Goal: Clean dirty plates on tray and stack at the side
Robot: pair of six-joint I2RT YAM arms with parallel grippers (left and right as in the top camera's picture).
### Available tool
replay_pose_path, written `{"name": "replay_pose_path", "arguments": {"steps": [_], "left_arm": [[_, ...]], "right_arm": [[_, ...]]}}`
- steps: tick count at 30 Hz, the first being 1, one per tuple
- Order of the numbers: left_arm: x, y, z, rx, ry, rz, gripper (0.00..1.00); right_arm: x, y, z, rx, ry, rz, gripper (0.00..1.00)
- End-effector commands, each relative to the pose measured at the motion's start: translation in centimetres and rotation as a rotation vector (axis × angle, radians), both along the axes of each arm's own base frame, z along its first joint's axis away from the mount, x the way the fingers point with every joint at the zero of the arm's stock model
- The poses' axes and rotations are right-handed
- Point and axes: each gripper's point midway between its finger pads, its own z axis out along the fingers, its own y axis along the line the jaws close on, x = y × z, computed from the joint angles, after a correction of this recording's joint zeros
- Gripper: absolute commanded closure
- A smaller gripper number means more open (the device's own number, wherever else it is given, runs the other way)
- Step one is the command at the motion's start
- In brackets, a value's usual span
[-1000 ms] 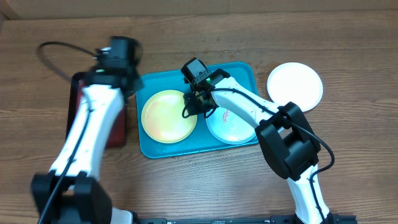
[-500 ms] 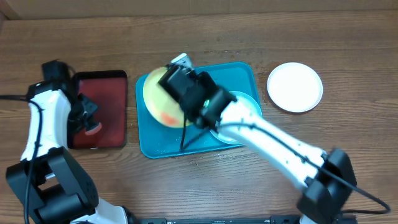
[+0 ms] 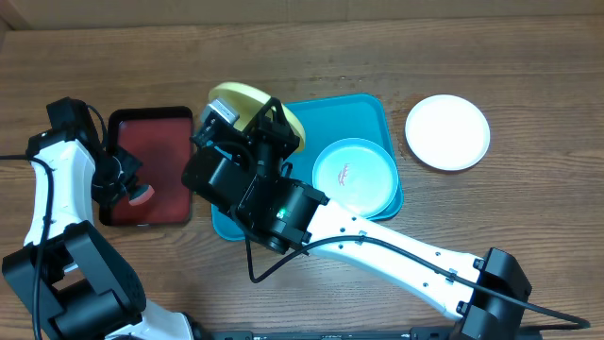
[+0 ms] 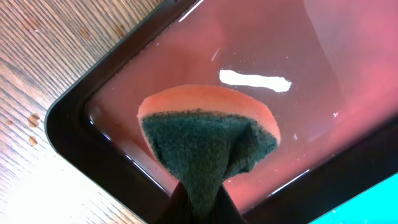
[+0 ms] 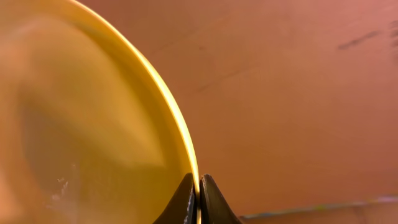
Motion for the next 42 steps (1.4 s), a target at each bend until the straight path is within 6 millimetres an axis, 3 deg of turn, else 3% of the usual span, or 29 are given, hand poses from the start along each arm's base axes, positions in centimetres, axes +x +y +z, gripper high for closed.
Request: {"name": "replay_pose_path", "arguments": {"steps": [1, 6, 9, 11, 14, 15, 17, 19, 22, 27, 32, 35, 38, 42], "left_arm": [[0.1, -0.5, -0.2, -0.026, -0.004, 0.015, 0.96], [0.1, -0.5, -0.2, -0.026, -0.004, 0.015, 0.96], [0.0, -0.5, -0.3, -0.028, 0.000, 0.015, 0.96], [-0.1, -0.5, -0.3, -0.029, 0.002, 0.014, 0.96], [-0.2, -0.6, -0.5, -0.031, 0.006, 0.008, 0.96], [-0.2, -0.7, -0.5, -0.036, 0.005, 0.007, 0.96], [-0.2, -0.7, -0.5, -0.038, 0.005, 0.007, 0.96], [-0.2, -0.7, -0.6, -0.038, 0.005, 0.007, 0.96], [-0.2, -0.7, -0.6, -0.037, 0.004, 0.007, 0.96], [-0.1, -0.7, -0.6, -0.037, 0.002, 0.007, 0.96], [-0.1, -0.7, -0.5, -0.035, -0.001, 0.007, 0.96], [0.0, -0.6, -0.5, -0.034, -0.003, 0.007, 0.96], [0.0, -0.6, -0.5, -0.033, -0.005, 0.007, 0.96], [0.0, -0.6, -0.5, -0.033, -0.004, 0.006, 0.96]], "right_arm": [[-0.2, -1.6, 2.2, -0.123, -0.055, -0.076, 0.96], [-0.1, -1.5, 2.6, -0.091, -0.072, -0.085, 0.96], [0.4, -2.3, 1.9, 0.130, -0.107, -0.136, 0.96], [1.3, -2.6, -1.2, 0.286, -0.003, -0.116, 0.96], [2.3, -1.6, -9.9, 0.478, 0.490, 0.018, 0.96], [2.4, -1.9, -11.5, 0.541, 0.616, 0.037, 0.96], [2.9, -3.5, -13.1, 0.728, 0.799, -0.005, 0.96], [3.7, -5.3, -13.3, 0.906, 0.910, -0.055, 0.96], [5.3, -9.3, -13.2, 1.105, 1.021, -0.114, 0.96], [7.8, -22.7, -14.7, 1.216, 0.948, -0.447, 0.96], [7.1, -33.9, -17.2, 1.214, 0.825, -0.757, 0.96], [6.2, -38.6, -18.6, 1.243, 0.775, -0.873, 0.96], [5.5, -42.1, -19.7, 1.287, 0.728, -0.940, 0.96], [5.2, -44.3, -20.9, 1.314, 0.681, -0.972, 0.96]]}}
